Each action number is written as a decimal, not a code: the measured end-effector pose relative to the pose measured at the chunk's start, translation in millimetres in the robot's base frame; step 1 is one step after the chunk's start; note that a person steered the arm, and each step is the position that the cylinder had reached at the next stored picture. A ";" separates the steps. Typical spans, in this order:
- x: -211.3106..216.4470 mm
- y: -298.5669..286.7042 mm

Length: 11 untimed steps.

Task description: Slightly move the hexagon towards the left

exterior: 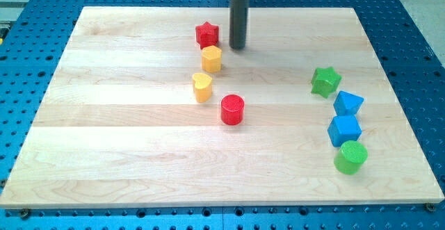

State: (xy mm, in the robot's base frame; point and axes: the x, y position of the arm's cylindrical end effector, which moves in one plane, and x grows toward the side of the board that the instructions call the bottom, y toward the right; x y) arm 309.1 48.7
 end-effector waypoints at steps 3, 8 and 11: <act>94.9 -9.2; 41.0 -49.7; 119.5 41.0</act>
